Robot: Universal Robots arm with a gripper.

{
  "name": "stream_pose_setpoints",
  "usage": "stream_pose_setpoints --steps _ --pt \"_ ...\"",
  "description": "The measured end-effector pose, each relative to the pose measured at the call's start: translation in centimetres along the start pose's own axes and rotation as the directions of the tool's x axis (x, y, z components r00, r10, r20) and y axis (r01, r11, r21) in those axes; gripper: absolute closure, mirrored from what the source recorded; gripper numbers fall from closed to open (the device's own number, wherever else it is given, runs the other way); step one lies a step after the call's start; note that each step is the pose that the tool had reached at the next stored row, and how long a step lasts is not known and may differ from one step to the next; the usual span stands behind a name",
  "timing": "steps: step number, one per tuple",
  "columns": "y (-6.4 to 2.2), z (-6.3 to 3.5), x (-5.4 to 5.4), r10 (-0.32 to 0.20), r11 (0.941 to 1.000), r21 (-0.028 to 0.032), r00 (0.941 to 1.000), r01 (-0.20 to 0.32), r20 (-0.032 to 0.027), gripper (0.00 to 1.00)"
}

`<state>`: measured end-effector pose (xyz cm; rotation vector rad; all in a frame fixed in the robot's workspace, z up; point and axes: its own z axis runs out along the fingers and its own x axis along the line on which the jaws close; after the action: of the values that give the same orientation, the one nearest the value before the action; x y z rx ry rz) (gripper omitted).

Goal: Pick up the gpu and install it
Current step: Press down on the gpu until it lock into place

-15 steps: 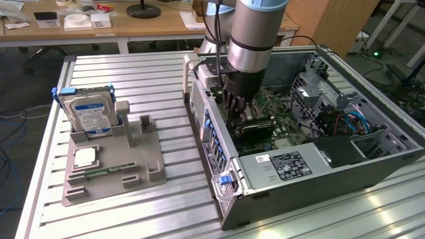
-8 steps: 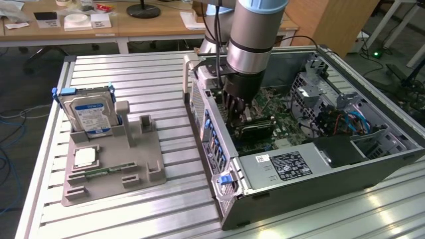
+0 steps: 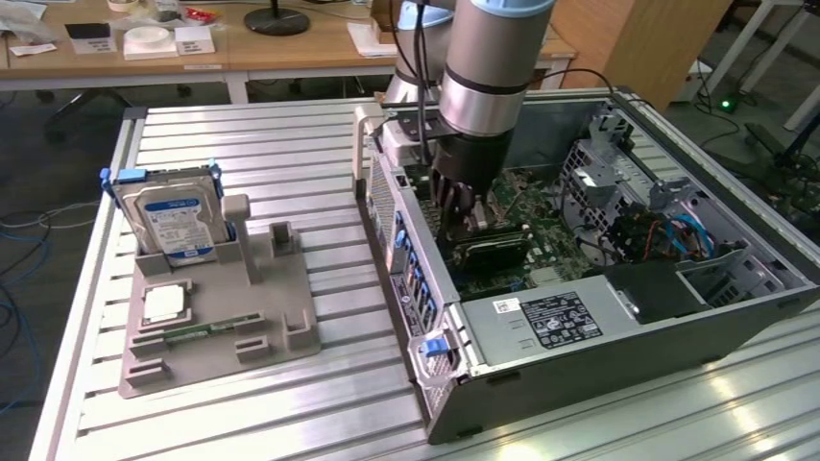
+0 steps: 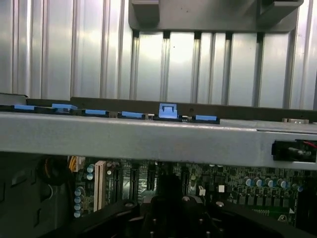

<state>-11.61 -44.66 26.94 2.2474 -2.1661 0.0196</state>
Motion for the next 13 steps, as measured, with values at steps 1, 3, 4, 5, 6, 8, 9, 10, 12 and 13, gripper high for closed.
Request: stream_pose_setpoints --steps 1,3,4,5,6,8,9,10,12,13 --pt "-0.12 -0.03 0.0 0.000 1.0000 -0.0003 1.0000 0.000 -0.0005 0.89" --pt "-0.67 -0.03 0.0 0.000 1.0000 -0.0002 1.0000 0.000 -0.0004 0.89" --pt "-1.01 -0.03 0.0 0.000 1.0000 -0.0003 1.0000 0.000 -0.0004 0.89" --pt "-1.38 -0.04 0.0 0.000 1.0000 -0.0003 1.0000 0.000 -0.0003 0.89" --pt "-1.76 -0.04 0.0 0.000 1.0000 -0.0003 1.0000 0.000 -0.0002 0.89" --pt "-2.50 -0.04 0.0 0.000 1.0000 -0.0003 1.0000 0.000 -0.0003 0.89" --pt "-2.91 -0.04 0.0 0.000 1.0000 -0.0003 1.0000 0.000 -0.0002 0.89" --pt "-3.28 -0.04 0.0 0.000 1.0000 -0.0003 1.0000 0.000 -0.0001 0.89" --pt "-3.95 -0.05 0.1 0.000 1.0000 -0.0003 1.0000 0.000 -0.0002 0.89" --pt "-4.21 -0.04 0.1 0.000 1.0000 -0.0003 1.0000 0.000 -0.0002 0.89"
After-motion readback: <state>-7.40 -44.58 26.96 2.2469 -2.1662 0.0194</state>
